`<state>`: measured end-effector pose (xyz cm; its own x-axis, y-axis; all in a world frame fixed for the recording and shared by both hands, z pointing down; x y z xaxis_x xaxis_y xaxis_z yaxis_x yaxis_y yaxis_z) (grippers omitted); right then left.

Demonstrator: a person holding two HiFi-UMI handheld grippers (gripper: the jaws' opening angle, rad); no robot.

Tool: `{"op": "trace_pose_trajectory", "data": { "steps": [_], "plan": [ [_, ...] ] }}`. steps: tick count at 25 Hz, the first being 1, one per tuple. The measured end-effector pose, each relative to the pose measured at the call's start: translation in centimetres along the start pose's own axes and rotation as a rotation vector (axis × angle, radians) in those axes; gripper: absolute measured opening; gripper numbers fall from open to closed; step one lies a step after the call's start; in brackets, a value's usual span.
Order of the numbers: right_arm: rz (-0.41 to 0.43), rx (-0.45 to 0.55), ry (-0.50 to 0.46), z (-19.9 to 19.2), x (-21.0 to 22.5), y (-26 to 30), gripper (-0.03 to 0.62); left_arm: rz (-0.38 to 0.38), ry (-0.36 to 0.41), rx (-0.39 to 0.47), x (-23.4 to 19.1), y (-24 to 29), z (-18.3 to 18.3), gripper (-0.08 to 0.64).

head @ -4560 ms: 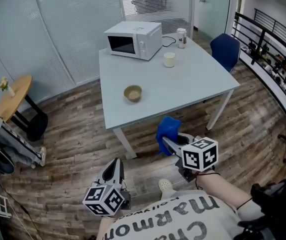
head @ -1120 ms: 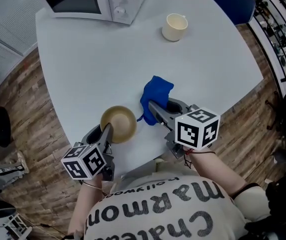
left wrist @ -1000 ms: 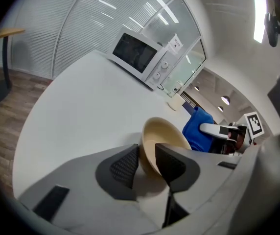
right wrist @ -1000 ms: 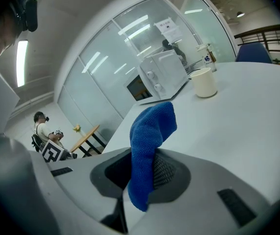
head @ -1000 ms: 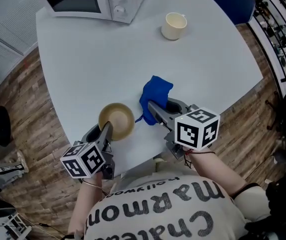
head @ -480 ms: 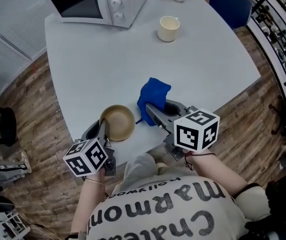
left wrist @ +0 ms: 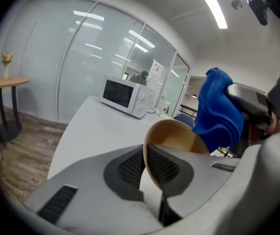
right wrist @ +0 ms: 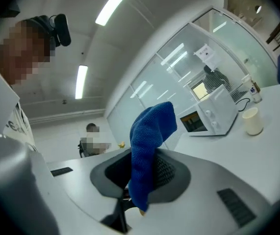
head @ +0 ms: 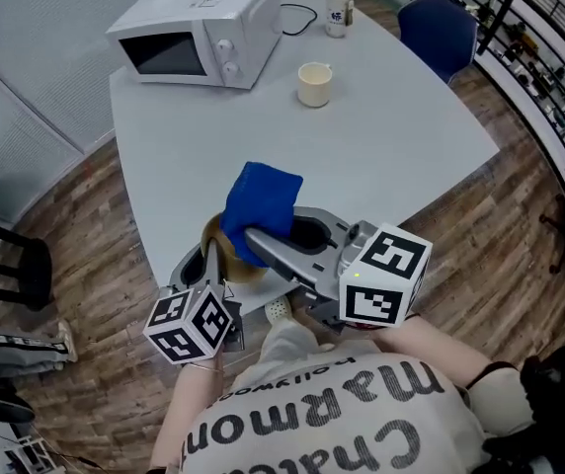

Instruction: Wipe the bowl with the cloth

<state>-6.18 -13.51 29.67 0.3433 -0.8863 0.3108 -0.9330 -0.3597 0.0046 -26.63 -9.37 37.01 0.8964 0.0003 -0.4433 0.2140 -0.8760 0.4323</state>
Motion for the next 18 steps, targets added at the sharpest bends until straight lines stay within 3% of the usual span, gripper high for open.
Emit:
{"op": "trace_pose_trajectory", "data": {
  "steps": [4, 11, 18],
  "plan": [
    [0.059, -0.049, -0.071, -0.8, -2.5, -0.9, 0.064, -0.003, 0.058, 0.062, 3.0, -2.2, -0.3, 0.005],
    [0.03, -0.223, -0.18, -3.0, -4.4, -2.7, 0.064, -0.01, 0.13, 0.118, 6.7, -5.2, -1.5, 0.021],
    [0.012, -0.331, -0.212, -5.3, -5.8, -5.3, 0.064, 0.007, 0.222, 0.109, 9.5, -7.9, -3.9, 0.049]
  ]
}}
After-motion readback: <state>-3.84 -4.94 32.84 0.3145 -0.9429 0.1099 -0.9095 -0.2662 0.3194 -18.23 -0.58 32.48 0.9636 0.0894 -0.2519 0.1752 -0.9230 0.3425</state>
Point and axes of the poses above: the fingertips, and each gripper's own axes: y forward along the fingers, x to its right, z out of its top, the point moved 10 cm from there along -y, backward along the fingers, and after that the axes turned 10 degrees about -y, right-handed, at the moved point
